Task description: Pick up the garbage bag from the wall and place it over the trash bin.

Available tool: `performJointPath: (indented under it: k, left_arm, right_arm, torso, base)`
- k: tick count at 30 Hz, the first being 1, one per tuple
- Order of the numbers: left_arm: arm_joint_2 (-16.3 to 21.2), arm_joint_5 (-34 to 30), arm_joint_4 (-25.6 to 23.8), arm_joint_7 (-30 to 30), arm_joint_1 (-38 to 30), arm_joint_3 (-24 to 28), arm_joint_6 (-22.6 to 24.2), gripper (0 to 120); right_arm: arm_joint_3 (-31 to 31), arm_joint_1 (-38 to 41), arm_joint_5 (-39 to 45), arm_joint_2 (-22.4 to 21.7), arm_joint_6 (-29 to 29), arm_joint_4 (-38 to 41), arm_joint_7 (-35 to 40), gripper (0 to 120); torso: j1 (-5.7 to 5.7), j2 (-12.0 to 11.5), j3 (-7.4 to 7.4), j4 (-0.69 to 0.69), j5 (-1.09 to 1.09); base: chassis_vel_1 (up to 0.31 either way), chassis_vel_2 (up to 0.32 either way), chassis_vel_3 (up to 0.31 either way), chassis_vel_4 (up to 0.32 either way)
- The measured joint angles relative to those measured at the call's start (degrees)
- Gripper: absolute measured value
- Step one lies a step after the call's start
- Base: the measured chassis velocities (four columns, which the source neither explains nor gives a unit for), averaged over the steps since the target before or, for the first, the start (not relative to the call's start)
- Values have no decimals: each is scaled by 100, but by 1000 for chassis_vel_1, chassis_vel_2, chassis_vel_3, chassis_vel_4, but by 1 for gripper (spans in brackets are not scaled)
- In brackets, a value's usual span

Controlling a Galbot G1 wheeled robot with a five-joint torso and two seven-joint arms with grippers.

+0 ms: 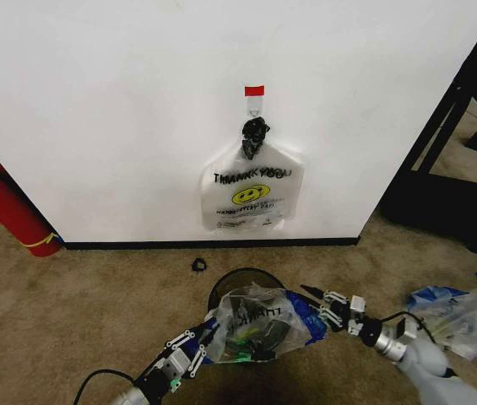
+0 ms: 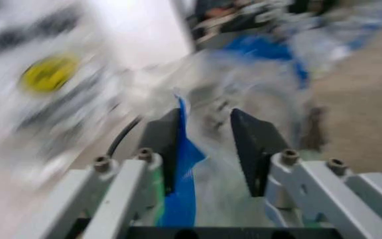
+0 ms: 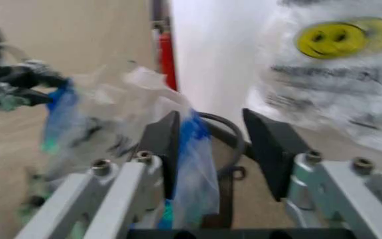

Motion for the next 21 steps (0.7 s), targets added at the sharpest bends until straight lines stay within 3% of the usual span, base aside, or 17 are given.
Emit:
performJointPath:
  k: [2, 5, 7, 9, 12, 15, 16, 17, 20, 21]
  left_arm:
    - [59, -94, -85, 785, -95, -268, -224, 45]
    - [211, -905, -247, 2207, -207, -675, -315, 58]
    - [267, -1135, -269, 2497, -251, -739, -288, 61]
    - [405, -1863, -252, 3120, -508, -833, -155, 73]
    - [439, -2224, -196, 3259, -785, -850, -2, 82]
    - [492, -2529, -152, 3038, -1101, -780, 211, 90]
    - [585, -2712, -136, 2268, -1411, -600, 496, 97]
    - [861, -3033, -132, 881, -2011, -91, 1286, 100]
    - [1193, -3532, -115, 218, -2622, 664, 2260, 97]
    - [1193, -3532, -115, 218, -2622, 664, 2260, 97]
  right_arm:
    - [204, -57, 79, -22, -161, 137, -461, 49]
    - [361, -178, 364, -11, -273, 435, -721, 61]
    - [380, -210, 490, 9, -279, 523, -722, 66]
    - [426, -279, 794, 77, -255, 714, -587, 78]
    - [463, -314, 900, 120, -127, 816, -334, 85]
    - [476, -344, 955, 163, 108, 940, 164, 94]
    - [477, -398, 924, 205, 274, 1118, 775, 98]
    - [477, -474, 739, 288, 407, 1455, 1693, 100]
    - [381, -425, 353, 356, 454, 1719, 2417, 100]
    - [381, -425, 353, 356, 454, 1719, 2417, 100]
  torso:
    - [0, 0, 0, -1, 1]
    - [0, 0, 0, -1, 1]
    - [0, 0, 0, 0, 1]
    - [0, 0, 0, 2, 1]
    - [0, 0, 0, 0, 0]
    - [0, 0, 0, -1, 1]
    - [0, 0, 1, 0, 0]
    - [0, 0, 0, 0, 2]
    - [1, -1, 1, -5, -3]
    - [1, -1, 1, -5, -3]
  base:
    - [0, 0, 0, 0]
    - [0, 0, 0, 0]
    - [0, 0, 0, 0]
    - [0, 0, 0, 0]
    - [0, 0, 0, 0]
    - [0, 0, 0, 0]
    - [0, 0, 0, 0]
    - [0, 0, 0, 0]
    - [0, 0, 0, 0]
    - [0, 0, 0, 0]
